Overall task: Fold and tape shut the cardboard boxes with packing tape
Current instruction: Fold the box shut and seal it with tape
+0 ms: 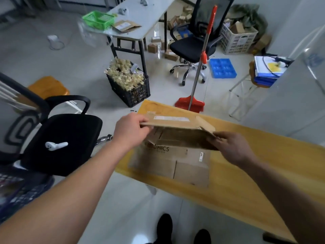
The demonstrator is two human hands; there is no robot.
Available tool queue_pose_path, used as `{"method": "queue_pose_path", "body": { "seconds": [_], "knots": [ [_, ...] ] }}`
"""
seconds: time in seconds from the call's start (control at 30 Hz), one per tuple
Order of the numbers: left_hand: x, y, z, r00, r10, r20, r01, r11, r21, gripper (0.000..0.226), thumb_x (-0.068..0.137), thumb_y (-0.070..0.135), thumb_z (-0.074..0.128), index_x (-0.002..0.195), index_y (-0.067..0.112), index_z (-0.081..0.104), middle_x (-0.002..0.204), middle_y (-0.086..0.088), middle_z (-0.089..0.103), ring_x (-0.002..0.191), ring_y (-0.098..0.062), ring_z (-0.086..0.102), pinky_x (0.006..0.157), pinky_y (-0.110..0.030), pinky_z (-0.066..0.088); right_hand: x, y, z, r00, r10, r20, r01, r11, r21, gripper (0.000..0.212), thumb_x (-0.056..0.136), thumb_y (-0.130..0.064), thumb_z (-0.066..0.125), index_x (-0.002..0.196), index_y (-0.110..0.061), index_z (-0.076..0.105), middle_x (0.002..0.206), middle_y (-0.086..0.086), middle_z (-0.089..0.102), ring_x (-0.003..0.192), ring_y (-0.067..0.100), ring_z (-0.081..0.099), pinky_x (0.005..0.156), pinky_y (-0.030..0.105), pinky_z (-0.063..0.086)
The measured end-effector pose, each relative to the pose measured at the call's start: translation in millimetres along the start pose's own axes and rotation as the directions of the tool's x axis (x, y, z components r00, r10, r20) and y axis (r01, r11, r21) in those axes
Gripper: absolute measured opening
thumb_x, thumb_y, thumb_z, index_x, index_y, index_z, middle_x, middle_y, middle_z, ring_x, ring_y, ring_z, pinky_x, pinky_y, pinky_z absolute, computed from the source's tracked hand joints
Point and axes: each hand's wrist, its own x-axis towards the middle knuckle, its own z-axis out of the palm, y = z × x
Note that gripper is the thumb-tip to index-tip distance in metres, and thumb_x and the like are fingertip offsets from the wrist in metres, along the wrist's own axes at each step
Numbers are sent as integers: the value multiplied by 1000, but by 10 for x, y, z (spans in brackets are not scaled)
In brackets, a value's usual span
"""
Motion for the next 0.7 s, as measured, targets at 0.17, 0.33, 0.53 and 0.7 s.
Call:
{"method": "queue_pose_path", "body": {
  "seconds": [0.17, 0.33, 0.53, 0.7],
  "knots": [
    [367, 624, -288, 989, -67, -132, 49, 989, -137, 27, 72, 8, 67, 91, 28, 65, 90, 5, 60, 79, -15, 56, 56, -23, 37, 73, -265, -833, 997, 75, 0, -75, 989, 125, 26, 95, -24, 56, 83, -4, 66, 61, 6, 61, 55, 18, 55, 44, 25, 40],
    [294, 926, -47, 976, -211, 54, 217, 956, -198, 25, 69, 10, 72, 74, 19, 50, 75, -4, 58, 66, -23, 55, 52, -28, 37, 89, 7, -932, 992, 119, 33, -119, 993, 3, 10, 93, -20, 55, 96, -13, 60, 82, 10, 64, 66, 24, 61, 43, 25, 43],
    [83, 1105, 341, 967, -255, -9, 252, 958, -134, 36, 72, 35, 76, 57, 15, 50, 57, 1, 54, 58, -17, 52, 49, -28, 34, 30, 349, -632, 993, 115, 22, -114, 993, -35, 15, 84, -29, 63, 88, -26, 50, 78, 3, 64, 58, 16, 63, 35, 16, 40],
    [-106, 1028, 316, 986, -70, 150, 114, 945, -307, 22, 86, 48, 67, 78, 29, 73, 79, 16, 71, 77, 6, 62, 66, -20, 45, -101, 340, -674, 985, -163, 56, 156, 980, 120, 55, 72, -76, 55, 84, -24, 68, 78, -5, 68, 73, 11, 64, 62, 31, 56]
  ]
}}
